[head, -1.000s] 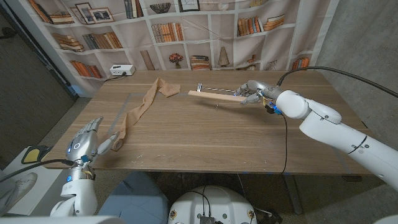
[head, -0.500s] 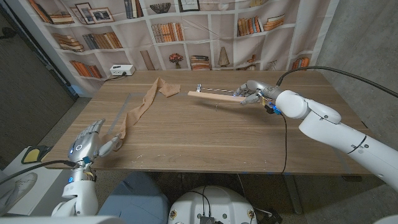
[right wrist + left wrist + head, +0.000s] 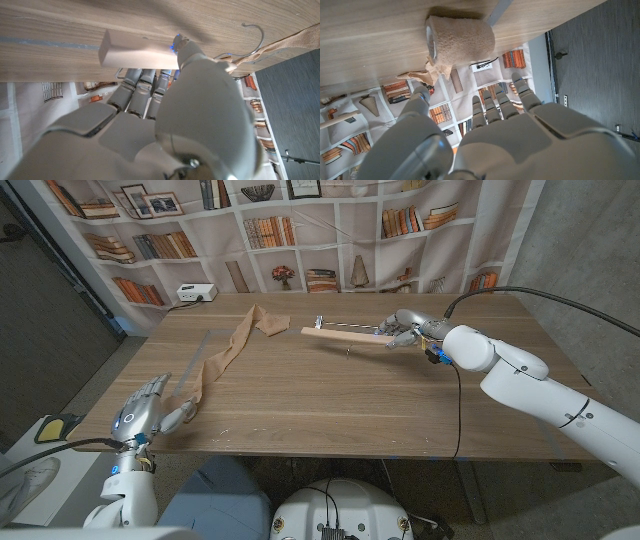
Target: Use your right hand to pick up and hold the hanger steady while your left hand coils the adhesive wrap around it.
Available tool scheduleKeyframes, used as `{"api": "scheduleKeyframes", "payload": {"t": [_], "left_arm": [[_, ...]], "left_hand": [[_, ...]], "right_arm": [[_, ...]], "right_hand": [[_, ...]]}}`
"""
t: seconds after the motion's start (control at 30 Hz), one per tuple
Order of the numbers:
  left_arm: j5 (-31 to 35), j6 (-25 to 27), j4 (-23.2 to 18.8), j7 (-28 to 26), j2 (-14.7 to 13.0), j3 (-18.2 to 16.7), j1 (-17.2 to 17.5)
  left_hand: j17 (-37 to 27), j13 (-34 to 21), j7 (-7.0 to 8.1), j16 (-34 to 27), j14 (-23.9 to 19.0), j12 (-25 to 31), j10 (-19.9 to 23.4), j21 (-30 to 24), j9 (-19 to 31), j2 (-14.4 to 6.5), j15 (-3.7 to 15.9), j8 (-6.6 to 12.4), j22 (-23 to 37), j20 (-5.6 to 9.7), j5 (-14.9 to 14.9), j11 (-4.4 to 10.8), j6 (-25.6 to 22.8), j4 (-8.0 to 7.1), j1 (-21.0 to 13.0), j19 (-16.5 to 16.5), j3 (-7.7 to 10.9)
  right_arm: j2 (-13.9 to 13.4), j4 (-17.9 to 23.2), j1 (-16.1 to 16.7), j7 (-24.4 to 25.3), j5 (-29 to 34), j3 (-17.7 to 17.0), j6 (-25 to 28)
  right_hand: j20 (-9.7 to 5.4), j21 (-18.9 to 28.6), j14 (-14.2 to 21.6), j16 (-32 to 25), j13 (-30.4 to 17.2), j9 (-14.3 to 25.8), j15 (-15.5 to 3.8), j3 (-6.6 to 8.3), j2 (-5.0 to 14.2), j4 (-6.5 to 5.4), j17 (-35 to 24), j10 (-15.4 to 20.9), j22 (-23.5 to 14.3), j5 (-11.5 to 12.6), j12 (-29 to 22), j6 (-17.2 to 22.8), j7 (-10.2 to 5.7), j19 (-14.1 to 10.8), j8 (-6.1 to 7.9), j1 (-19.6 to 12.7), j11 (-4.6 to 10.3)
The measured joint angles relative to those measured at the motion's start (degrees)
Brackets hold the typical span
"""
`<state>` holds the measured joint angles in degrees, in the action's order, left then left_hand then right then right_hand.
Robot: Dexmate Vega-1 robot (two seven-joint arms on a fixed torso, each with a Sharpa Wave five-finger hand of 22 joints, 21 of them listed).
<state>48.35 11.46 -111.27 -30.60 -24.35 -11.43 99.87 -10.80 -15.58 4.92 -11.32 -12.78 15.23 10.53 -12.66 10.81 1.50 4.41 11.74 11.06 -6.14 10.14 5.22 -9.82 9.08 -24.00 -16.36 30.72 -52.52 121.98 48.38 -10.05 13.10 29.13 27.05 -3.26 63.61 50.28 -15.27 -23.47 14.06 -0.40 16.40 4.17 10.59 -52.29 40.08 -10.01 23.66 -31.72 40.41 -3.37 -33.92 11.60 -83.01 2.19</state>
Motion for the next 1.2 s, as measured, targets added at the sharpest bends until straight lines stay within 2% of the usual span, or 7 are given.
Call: {"api": "scheduleKeyframes", "payload": {"t": [0.27, 0.47, 1.2], "left_arm": [[-0.41, -0.85, 1.92, -1.01, -0.35, 0.31, 0.17], [-0.8, -1.11, 2.91, -1.52, -0.66, 0.35, 0.17], [-1.81, -1.68, 4.89, -1.78, -2.24, 0.98, 0.12]], "left_hand": [[0.0, 0.0, 0.13, 0.0, 0.0, 0.0, 0.22, 0.0, 0.0, 0.0, 0.0, 0.0, 0.06, 0.53, 0.0, 0.22, -0.13, -0.24, 0.0, 0.09, -0.24], [0.0, 0.01, 0.3, 0.0, 0.0, 0.0, 0.22, 0.0, 0.0, 0.22, 0.0, 0.0, 0.31, 1.56, 0.0, 0.22, -0.31, -0.08, -0.22, 0.5, -0.4], [0.0, 0.01, 0.3, 0.0, -0.14, 0.01, 0.34, 0.0, -0.01, 0.0, 0.09, -0.2, 0.31, 1.55, 0.0, 0.33, -0.31, -0.07, -0.45, 0.49, -0.39]], "right_arm": [[0.13, 0.07, 0.01, 0.1, -0.07, -0.01, -0.02], [0.21, 0.16, 0.01, 0.1, -0.16, -0.01, -0.01], [-0.04, 1.15, 0.58, 0.39, -0.49, -0.17, 0.63]], "right_hand": [[0.0, 0.45, -0.01, 0.0, 0.0, 0.0, -0.01, 0.0, -0.01, 0.0, -0.19, 0.0, 0.01, -0.04, 0.0, 0.0, 0.0, 0.01, 0.0, -0.01, 0.0], [0.14, 0.45, -0.01, 0.0, 0.0, 0.0, -0.01, 0.0, -0.01, 0.0, -0.4, 0.0, 0.01, -0.05, 0.0, 0.0, 0.0, 0.14, 0.0, -0.01, 0.0], [0.02, 1.32, 0.0, 0.25, 0.0, 0.0, 0.0, 0.0, -0.17, 0.0, -0.4, -0.1, 0.03, -0.28, 0.0, 0.0, 0.0, 0.86, 0.0, -0.18, 0.1]]}}
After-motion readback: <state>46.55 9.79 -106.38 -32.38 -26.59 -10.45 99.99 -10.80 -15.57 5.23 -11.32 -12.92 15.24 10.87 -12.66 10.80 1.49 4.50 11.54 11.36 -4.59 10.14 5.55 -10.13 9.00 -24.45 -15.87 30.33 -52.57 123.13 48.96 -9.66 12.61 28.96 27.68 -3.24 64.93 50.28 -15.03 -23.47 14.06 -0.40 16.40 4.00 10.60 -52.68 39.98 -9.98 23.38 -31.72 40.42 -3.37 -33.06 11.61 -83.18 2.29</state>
